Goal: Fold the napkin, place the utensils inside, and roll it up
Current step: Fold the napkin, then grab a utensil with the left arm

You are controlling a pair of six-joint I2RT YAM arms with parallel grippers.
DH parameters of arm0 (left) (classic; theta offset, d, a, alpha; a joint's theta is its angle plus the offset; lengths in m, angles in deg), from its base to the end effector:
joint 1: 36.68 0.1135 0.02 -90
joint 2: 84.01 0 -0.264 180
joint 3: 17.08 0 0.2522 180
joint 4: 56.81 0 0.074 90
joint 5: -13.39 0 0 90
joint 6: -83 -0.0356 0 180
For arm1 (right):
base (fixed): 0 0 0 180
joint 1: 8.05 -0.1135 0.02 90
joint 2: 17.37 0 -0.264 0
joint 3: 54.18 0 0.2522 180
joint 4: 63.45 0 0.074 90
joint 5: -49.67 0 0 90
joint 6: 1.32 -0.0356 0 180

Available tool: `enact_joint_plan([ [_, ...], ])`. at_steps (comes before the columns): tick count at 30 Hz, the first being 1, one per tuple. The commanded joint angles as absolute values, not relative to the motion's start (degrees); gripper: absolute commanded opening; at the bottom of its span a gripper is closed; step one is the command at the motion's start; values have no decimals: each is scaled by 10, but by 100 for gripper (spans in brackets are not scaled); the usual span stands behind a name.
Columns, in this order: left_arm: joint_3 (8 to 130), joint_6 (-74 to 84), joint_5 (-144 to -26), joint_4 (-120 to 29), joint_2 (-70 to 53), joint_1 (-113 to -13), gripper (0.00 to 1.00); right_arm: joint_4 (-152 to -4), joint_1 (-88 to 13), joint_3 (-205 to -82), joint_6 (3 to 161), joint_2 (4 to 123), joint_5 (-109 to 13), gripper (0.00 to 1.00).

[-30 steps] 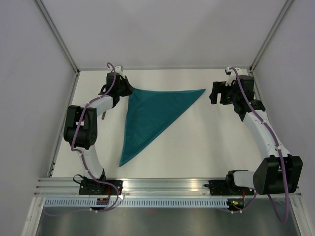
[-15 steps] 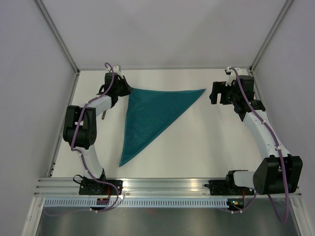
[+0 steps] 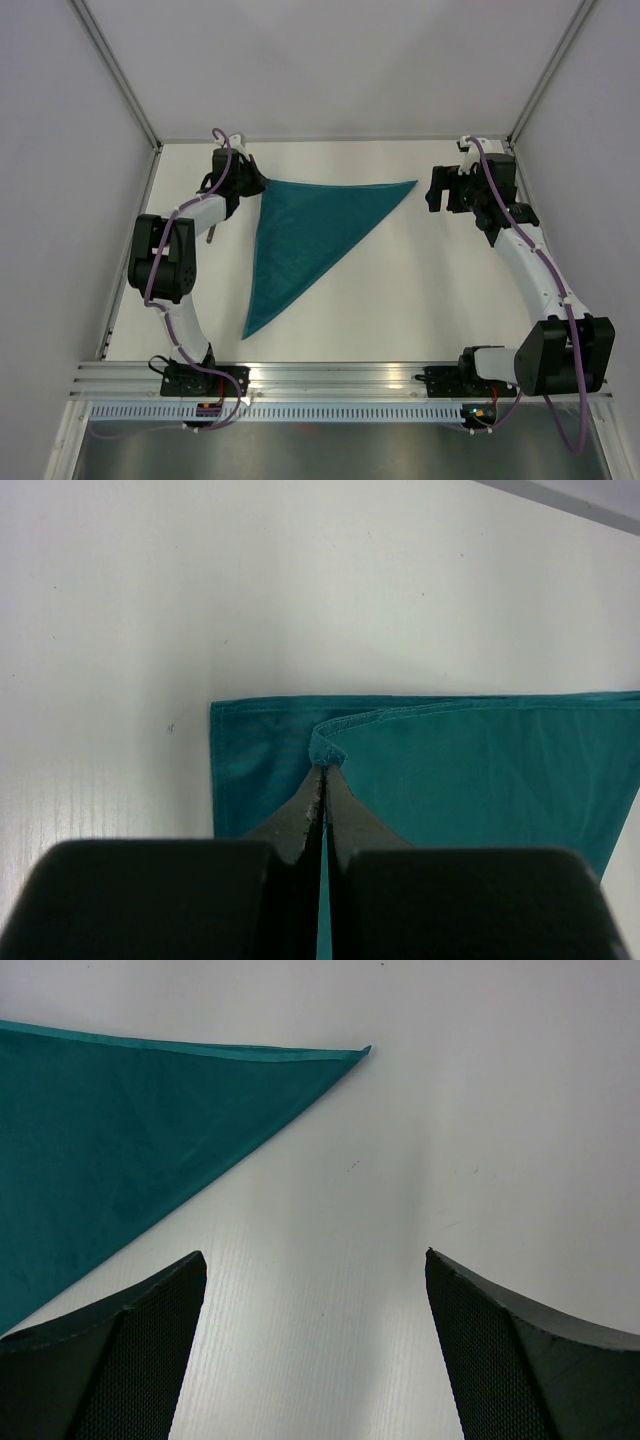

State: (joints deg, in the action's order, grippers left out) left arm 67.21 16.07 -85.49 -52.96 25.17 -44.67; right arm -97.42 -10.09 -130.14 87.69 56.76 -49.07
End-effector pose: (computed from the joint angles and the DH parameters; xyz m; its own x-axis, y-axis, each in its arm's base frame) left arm 0.4263 -0.0654 0.2042 -0.5444 -0.3145 -0.7776 0.0631 0.9091 -0.4119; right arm 0.2920 0.0158 0.3174 -0.5344 -0.0019 -0.8452 -0.1546 0.9834 0.0955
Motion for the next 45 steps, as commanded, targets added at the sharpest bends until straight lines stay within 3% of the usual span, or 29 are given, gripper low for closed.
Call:
enact_joint_plan([
  [1,674,162,-850,-548,262,-441,2,-972,-103,-1312,881,572,-489,95],
  [5,673,163,-850,-548,263,-441,7,-972,-103,-1312,881,571,-489,95],
  [8,676,164,-846,-547,261,-441,39,-973,-102,-1312,881,571,-490,95],
  [12,680,162,-841,-551,253,-441,62,-973,-103,-1312,880,572,-493,95],
  [14,684,160,-826,-543,238,-441,65,-974,-103,-1314,880,571,-494,95],
  [28,601,166,-610,-381,118,-434,67,-980,-117,-1317,875,560,-519,94],
  [45,646,133,-576,-278,192,-388,65,-989,-124,-1314,875,574,-533,92],
])
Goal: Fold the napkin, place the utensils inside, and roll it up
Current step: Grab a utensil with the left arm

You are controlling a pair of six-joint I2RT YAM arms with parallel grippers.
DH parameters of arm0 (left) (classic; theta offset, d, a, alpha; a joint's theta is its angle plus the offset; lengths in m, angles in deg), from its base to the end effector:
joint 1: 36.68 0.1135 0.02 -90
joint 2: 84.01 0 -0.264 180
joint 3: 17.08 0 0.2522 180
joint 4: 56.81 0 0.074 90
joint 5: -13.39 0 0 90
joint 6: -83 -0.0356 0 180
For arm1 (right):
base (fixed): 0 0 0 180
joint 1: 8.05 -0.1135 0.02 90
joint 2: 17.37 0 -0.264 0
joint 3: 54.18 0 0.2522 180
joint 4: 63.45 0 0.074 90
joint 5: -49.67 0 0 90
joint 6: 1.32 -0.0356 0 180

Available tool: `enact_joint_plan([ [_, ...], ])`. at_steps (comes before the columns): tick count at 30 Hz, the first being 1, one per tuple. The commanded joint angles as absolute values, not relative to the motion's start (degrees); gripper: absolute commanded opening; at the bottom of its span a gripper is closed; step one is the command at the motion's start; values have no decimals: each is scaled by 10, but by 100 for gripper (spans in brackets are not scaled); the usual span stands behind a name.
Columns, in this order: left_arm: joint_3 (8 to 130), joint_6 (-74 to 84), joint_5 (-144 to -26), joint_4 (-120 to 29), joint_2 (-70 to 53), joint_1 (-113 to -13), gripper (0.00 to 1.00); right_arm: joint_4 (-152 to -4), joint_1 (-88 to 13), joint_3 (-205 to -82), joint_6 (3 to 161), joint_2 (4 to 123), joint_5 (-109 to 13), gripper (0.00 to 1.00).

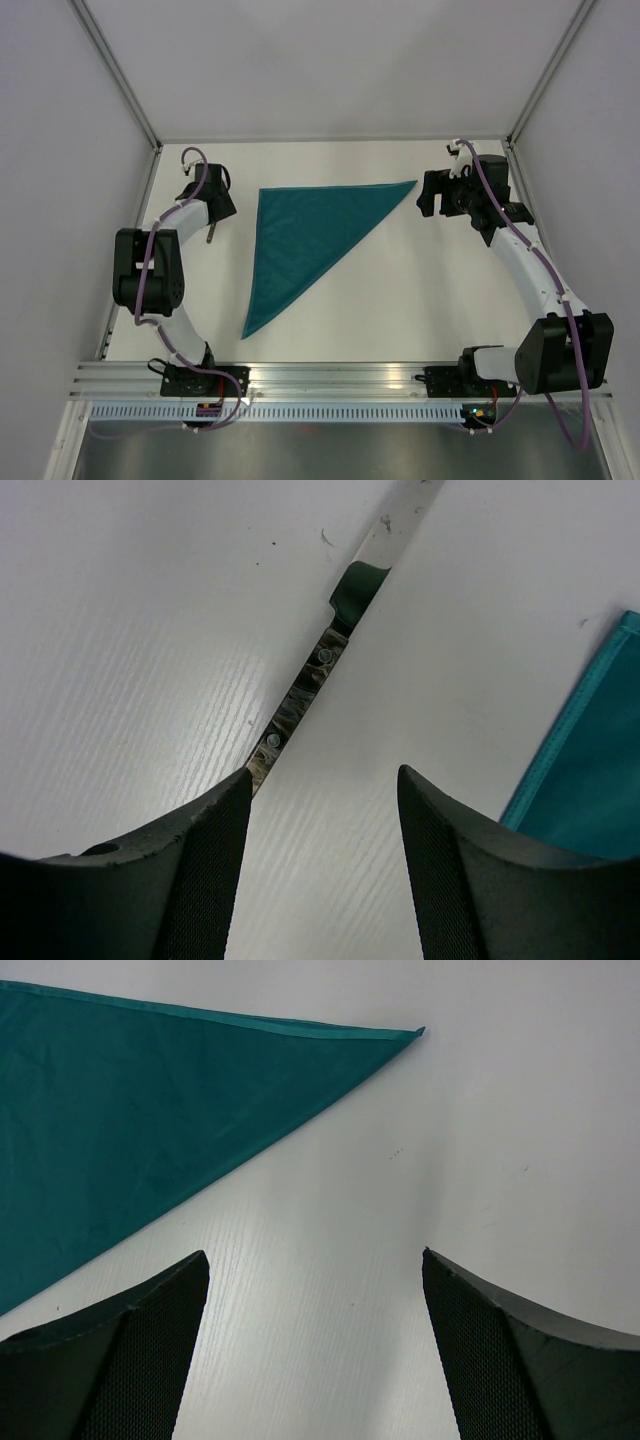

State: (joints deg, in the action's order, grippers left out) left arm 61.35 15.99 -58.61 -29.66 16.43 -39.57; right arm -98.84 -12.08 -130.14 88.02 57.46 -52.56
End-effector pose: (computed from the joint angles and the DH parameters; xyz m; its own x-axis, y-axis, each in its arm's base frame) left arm 0.3723 -0.0078 0.1970 -0.6355 -0.3398 -0.6933 -0.4368 0.8987 -0.0402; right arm 0.2917 0.0281 0.3120 -0.5643 -0.0285 -0.8251 -0.2368 0.9630 0.1288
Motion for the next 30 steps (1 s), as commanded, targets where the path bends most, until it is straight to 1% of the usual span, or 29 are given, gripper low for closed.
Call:
enact_joint_plan([
  [1,655,131,-577,-276,198,-384,65,-989,-124,-1313,875,573,-534,92],
  [17,759,73,-608,-235,305,-369,60,-990,-124,-1311,877,573,-546,92],
  [18,764,71,-610,-234,312,-350,60,-989,-124,-1311,877,573,-547,92],
  [21,770,70,-624,-227,323,-343,57,-989,-124,-1311,876,572,-546,92],
  [30,773,64,-657,-213,337,-335,54,-989,-124,-1311,876,569,-545,92],
])
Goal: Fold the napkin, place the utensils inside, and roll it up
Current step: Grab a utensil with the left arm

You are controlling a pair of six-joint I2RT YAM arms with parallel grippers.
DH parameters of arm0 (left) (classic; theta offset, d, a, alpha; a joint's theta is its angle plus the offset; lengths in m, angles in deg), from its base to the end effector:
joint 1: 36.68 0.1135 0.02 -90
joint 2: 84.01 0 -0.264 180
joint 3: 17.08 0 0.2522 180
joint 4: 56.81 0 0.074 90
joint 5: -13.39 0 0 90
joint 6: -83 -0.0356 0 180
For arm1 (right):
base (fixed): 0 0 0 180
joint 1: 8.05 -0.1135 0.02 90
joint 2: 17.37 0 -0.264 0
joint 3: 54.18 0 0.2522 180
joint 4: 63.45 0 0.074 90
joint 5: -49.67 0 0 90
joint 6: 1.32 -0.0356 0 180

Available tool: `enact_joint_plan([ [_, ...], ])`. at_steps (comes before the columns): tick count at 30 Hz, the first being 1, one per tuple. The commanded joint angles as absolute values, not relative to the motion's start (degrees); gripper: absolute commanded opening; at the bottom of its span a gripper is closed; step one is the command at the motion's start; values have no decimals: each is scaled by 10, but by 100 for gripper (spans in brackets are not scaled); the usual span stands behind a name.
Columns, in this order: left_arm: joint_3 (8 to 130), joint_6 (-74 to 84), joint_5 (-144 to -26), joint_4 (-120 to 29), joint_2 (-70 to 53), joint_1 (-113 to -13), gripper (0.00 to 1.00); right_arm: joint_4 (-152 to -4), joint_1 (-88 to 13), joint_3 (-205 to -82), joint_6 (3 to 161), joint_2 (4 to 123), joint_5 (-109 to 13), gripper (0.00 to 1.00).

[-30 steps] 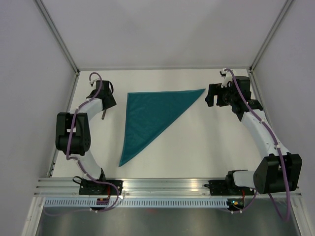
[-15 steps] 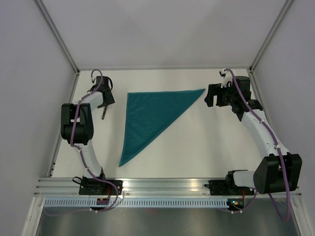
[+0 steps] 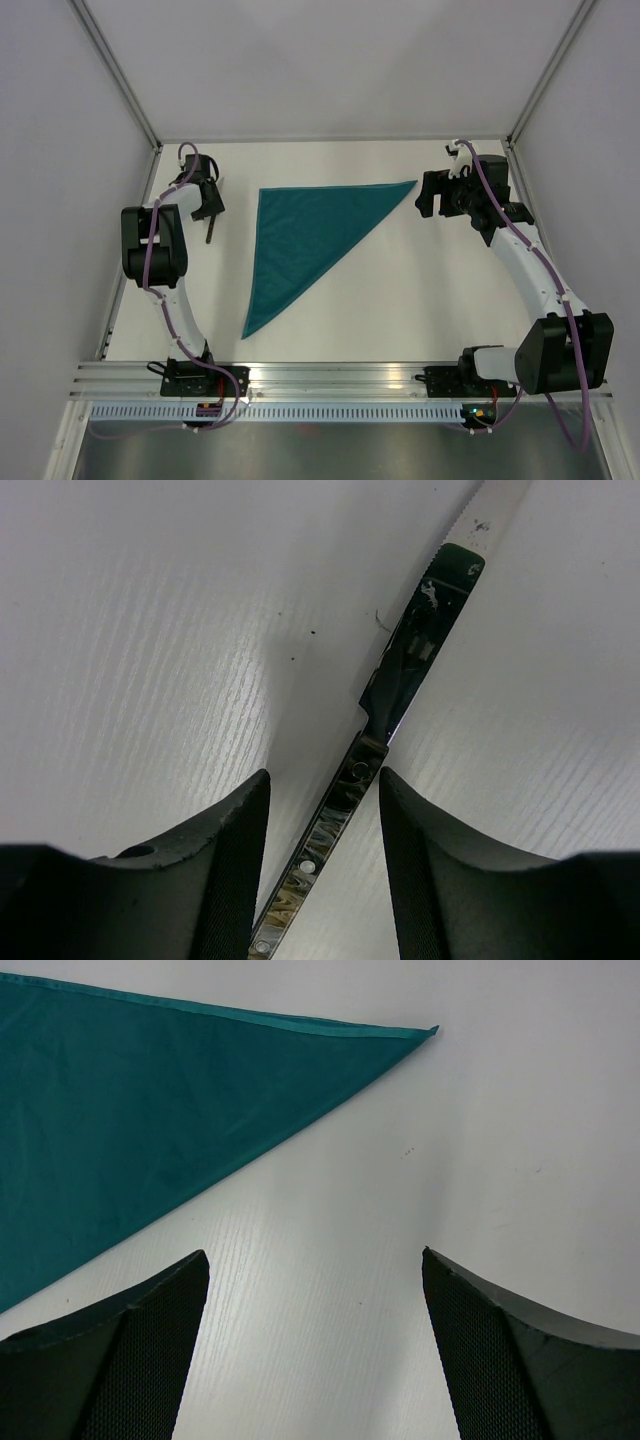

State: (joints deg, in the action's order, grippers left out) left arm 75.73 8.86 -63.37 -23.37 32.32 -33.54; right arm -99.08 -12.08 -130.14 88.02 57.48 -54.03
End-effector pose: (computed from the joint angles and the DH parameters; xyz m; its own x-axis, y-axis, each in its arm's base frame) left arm 0.4265 0.0316 0.1584 -0.7565 -0.3079 -0.5769 -0.4000 0.9158 0.0357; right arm 0.2913 0.0290 0.3117 -0.5683 -0.0288 -0.8223 -0.2564 0.9558 0.1437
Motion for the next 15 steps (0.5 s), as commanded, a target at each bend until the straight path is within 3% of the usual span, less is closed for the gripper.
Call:
enact_joint_plan([
  [1,773,64,-658,-210,338,-335,52,-990,-124,-1311,876,568,-545,92],
  [7,772,66,-665,-205,339,-337,38,-990,-124,-1311,875,568,-544,92],
  [15,780,71,-667,-196,345,-335,30,-988,-124,-1309,875,565,-541,91],
])
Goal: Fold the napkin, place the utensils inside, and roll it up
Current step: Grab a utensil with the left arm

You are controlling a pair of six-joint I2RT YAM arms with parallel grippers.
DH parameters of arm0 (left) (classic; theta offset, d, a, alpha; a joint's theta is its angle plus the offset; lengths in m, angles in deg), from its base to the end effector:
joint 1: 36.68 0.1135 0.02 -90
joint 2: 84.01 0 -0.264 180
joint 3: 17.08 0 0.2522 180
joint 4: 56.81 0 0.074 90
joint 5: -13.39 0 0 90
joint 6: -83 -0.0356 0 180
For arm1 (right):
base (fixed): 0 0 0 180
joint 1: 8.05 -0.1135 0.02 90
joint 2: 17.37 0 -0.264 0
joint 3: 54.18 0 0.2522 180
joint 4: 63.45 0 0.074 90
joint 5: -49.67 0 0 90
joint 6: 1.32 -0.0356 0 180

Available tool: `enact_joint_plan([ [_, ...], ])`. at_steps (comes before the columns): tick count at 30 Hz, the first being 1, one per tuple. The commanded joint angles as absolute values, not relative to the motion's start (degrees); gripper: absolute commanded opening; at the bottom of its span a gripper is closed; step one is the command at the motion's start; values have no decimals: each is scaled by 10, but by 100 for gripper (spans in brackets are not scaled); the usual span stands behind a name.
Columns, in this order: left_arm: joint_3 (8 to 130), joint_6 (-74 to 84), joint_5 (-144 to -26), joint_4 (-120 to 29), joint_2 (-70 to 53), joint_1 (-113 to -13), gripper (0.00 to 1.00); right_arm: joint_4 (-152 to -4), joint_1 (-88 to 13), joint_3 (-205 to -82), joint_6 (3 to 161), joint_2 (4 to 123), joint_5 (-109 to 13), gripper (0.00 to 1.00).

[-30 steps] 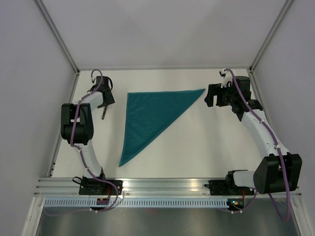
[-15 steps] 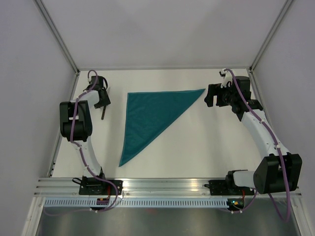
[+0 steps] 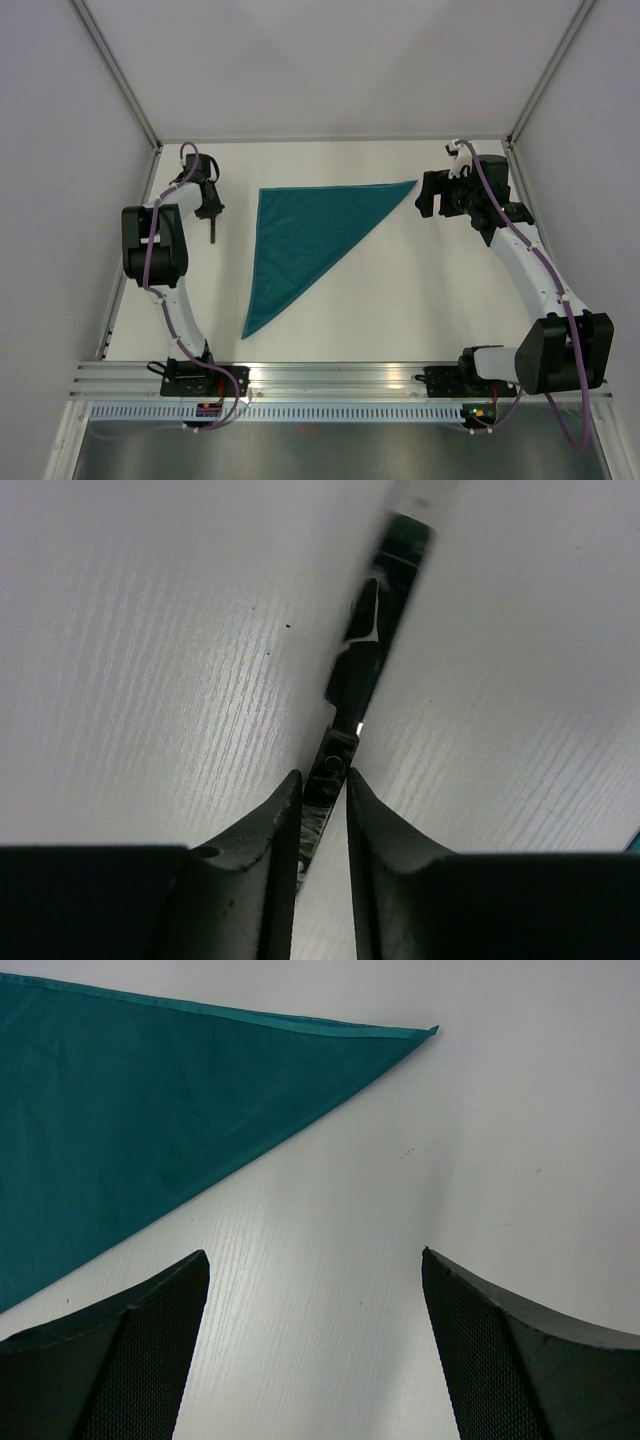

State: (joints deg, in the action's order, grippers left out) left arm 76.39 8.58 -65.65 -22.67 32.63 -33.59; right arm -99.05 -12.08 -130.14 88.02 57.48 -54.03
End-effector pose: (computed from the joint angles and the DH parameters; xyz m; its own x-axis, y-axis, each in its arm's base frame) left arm 0.4281 0.0299 0.1585 -0.7677 -0.3055 -0.5632 -0.3755 0.9268 0.0091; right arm 0.2913 0.0290 0.3117 -0.5679 -0.0288 -0.8226 -0.2565 0.9558 0.1436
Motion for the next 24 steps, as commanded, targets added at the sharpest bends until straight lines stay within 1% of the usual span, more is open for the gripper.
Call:
enact_joint_plan([
  [1,780,70,-668,-196,346,-334,27,-988,-124,-1309,875,564,-540,92],
  [3,780,71,-671,-196,347,-335,25,-989,-124,-1309,875,565,-540,92],
  [4,781,72,-671,-196,348,-336,22,-989,-124,-1309,875,564,-540,92],
  [9,782,70,-673,-196,350,-335,18,-988,-124,-1308,875,563,-537,91],
  [12,784,69,-673,-196,351,-335,15,-989,-124,-1308,875,564,-536,92],
  [14,786,69,-674,-195,350,-335,9,-988,-124,-1307,875,564,-536,92],
  [15,786,68,-675,-196,347,-334,4,-989,-123,-1307,875,564,-535,92],
  [16,787,68,-678,-195,344,-336,2,-988,-124,-1307,875,564,-535,92],
  [24,784,53,-717,-208,286,-335,2,-988,-124,-1309,875,564,-535,91],
])
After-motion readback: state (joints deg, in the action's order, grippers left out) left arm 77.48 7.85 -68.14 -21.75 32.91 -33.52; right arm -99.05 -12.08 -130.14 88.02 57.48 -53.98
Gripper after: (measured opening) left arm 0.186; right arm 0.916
